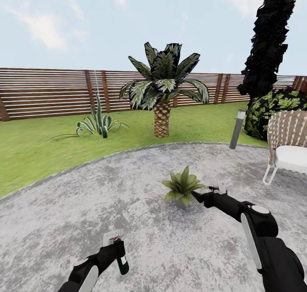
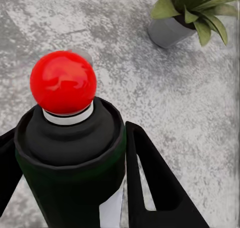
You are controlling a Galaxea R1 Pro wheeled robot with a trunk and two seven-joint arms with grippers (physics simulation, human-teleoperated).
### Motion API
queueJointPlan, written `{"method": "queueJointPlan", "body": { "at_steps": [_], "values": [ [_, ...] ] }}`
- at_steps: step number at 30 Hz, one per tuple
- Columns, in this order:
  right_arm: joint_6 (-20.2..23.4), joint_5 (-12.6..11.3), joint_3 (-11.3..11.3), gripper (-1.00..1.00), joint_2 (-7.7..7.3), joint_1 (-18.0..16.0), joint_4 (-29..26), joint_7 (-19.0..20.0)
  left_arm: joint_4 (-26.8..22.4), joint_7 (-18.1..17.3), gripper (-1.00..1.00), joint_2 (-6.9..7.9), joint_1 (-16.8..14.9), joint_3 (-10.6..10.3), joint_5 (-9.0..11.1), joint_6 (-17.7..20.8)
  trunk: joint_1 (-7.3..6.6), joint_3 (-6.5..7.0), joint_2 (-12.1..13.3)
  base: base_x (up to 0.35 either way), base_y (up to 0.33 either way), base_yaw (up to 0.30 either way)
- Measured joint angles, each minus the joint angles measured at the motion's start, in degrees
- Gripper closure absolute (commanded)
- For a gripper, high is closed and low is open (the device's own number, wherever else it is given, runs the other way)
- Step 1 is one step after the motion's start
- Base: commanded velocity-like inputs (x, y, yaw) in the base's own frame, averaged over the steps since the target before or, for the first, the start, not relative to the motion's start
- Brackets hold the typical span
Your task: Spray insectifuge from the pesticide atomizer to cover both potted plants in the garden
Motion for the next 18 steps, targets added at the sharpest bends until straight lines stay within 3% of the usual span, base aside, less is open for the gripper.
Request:
{"method": "queueJointPlan", "body": {
  "at_steps": [13, 18],
  "values": [
    [0.0, 0.0, -0.1, -1.0, -0.46, 0.0, 0.0, 0.2, -0.4, 0.1, 1.0, 0.08, 0.0, 0.1, 0.1, -0.3, 0.0, 0.0, 0.0, 0.316, -0.178, -0.038],
    [0.0, 0.0, -0.3, -1.0, -0.48, 0.0, 0.0, 0.3, -4.9, 0.5, 1.0, 0.43, 0.6, 0.1, 0.1, -0.3, 0.0, 0.0, 0.0, 0.317, -0.143, -0.001]
  ]
}}
